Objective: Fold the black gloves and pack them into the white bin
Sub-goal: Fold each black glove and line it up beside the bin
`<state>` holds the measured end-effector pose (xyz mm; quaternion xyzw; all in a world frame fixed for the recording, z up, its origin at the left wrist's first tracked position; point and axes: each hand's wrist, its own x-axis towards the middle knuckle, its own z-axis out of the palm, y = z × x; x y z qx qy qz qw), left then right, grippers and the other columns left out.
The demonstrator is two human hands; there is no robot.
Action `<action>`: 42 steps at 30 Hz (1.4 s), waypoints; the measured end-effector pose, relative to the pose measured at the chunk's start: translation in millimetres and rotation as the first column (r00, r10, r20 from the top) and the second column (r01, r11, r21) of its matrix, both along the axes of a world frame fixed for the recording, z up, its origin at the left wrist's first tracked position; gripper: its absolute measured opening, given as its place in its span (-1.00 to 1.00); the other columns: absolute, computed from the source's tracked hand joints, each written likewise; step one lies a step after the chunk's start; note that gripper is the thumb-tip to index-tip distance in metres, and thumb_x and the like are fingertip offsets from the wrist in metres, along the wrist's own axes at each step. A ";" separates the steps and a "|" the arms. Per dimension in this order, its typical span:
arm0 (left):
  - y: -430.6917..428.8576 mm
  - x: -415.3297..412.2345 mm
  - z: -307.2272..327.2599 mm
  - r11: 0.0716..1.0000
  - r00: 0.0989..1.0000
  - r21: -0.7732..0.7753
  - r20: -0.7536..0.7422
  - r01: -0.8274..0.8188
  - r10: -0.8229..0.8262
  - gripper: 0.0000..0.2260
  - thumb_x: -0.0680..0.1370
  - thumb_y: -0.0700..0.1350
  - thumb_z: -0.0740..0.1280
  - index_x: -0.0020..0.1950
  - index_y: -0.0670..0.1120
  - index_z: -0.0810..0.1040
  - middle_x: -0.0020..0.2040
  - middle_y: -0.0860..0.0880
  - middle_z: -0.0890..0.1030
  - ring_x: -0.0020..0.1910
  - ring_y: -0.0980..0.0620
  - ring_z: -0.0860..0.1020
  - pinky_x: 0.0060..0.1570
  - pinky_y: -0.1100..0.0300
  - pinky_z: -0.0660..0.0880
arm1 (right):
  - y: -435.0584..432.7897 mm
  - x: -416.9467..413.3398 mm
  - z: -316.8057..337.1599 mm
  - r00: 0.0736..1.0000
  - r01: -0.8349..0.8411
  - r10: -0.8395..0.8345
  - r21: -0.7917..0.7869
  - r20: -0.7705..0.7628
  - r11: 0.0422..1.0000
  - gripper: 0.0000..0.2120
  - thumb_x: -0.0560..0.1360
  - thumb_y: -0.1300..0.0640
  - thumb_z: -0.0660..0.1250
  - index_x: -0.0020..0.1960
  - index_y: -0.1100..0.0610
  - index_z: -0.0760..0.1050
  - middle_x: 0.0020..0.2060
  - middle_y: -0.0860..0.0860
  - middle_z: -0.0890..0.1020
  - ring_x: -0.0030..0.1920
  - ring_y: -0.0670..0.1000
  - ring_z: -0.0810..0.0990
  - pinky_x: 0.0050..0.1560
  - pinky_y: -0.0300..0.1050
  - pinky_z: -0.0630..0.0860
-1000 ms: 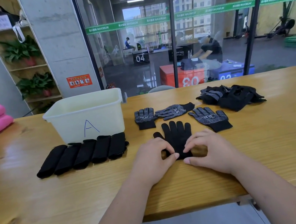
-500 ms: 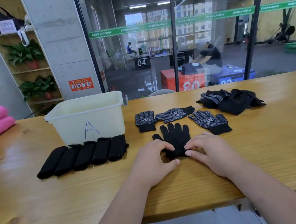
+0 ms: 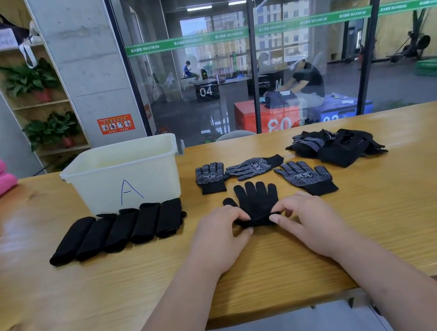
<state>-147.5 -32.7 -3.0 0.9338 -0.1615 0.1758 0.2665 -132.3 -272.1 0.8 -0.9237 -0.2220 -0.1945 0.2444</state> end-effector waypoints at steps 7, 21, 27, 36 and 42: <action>0.7 -2.2 1.8 0.990 0.998 -0.142 -0.060 -0.024 0.016 -0.93 0.61 0.05 0.45 0.07 0.22 0.64 -0.09 0.22 0.62 0.06 0.27 0.48 -0.06 0.41 0.33 | -3.3 2.3 -2.0 0.996 -0.019 0.027 0.095 -0.081 0.995 -0.84 0.51 -0.13 0.53 0.07 -0.22 0.65 -0.15 -0.20 0.58 -0.07 -0.24 0.52 -0.11 -0.26 0.39; -4.2 1.8 0.1 0.997 0.995 0.035 0.074 -0.063 0.061 -0.92 0.62 0.09 0.44 0.10 0.20 0.68 0.01 0.22 0.47 0.04 0.19 0.43 0.07 0.18 0.46 | -0.5 4.0 -7.7 0.997 0.034 -0.032 -0.027 0.074 0.999 -0.86 0.51 -0.11 0.48 0.07 -0.22 0.67 -0.01 -0.26 0.47 -0.08 -0.24 0.43 -0.11 -0.15 0.53; -6.8 4.6 -5.2 0.977 0.985 0.182 0.153 -0.108 0.080 -0.76 0.62 0.20 0.33 0.18 0.18 0.70 0.17 0.30 0.58 0.24 0.16 0.37 0.27 0.08 0.38 | 8.3 5.9 -5.7 0.979 0.106 -0.062 -0.221 0.195 0.969 -0.77 0.60 -0.11 0.31 0.11 -0.15 0.74 0.07 -0.32 0.63 0.12 -0.13 0.43 0.06 -0.08 0.50; -2.8 5.0 -3.7 0.994 0.995 0.067 0.049 -0.085 0.081 -0.79 0.63 0.05 0.35 0.24 0.16 0.66 0.18 0.25 0.64 0.25 0.15 0.46 0.32 0.03 0.43 | 2.8 3.6 -3.0 0.997 0.049 -0.041 -0.127 0.064 0.991 -0.71 0.52 -0.13 0.39 0.22 -0.18 0.64 0.13 -0.34 0.62 0.17 -0.18 0.41 0.21 -0.11 0.52; -0.6 3.7 -2.1 0.999 0.999 -0.025 0.005 -0.043 0.043 -0.77 0.62 0.12 0.39 0.28 0.20 0.59 0.09 0.29 0.60 0.21 0.19 0.45 0.32 0.02 0.44 | 1.0 5.2 -1.6 0.997 0.042 -0.041 0.014 -0.069 0.999 -0.77 0.61 -0.08 0.39 0.24 -0.28 0.59 -0.05 -0.28 0.57 0.07 -0.22 0.46 0.06 -0.15 0.49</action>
